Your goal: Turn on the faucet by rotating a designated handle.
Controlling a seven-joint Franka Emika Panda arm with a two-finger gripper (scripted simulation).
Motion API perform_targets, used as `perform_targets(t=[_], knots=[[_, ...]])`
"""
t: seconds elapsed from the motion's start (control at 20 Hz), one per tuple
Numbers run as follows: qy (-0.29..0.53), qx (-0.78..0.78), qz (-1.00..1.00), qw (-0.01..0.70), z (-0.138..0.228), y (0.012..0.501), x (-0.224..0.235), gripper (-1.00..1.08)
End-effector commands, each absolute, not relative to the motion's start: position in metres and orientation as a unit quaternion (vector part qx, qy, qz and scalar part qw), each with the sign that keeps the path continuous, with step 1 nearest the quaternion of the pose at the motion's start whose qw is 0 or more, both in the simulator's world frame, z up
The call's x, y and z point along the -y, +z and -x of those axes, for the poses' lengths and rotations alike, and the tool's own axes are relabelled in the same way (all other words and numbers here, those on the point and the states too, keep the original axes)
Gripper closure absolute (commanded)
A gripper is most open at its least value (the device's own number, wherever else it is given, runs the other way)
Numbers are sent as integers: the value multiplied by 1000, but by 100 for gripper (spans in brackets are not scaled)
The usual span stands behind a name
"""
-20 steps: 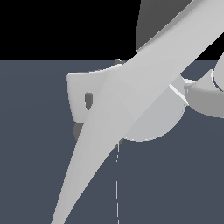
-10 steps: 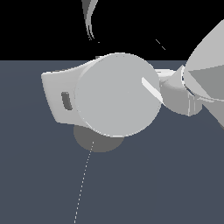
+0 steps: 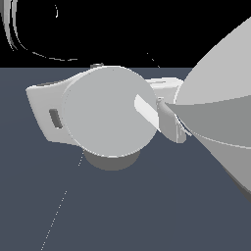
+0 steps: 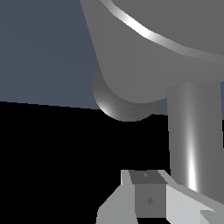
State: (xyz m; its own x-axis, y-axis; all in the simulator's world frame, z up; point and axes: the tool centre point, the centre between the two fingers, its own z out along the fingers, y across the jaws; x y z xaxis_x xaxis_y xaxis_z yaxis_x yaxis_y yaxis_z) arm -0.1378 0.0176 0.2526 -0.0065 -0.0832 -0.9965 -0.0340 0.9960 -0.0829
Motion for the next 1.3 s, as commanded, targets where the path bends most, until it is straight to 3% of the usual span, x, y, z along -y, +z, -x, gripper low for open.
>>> perform_targets(t=[0.0,1.25], knots=[[-26,-739,-2,673,136,231,-8,108],[12,-713,11,701,136,260,-96,108]])
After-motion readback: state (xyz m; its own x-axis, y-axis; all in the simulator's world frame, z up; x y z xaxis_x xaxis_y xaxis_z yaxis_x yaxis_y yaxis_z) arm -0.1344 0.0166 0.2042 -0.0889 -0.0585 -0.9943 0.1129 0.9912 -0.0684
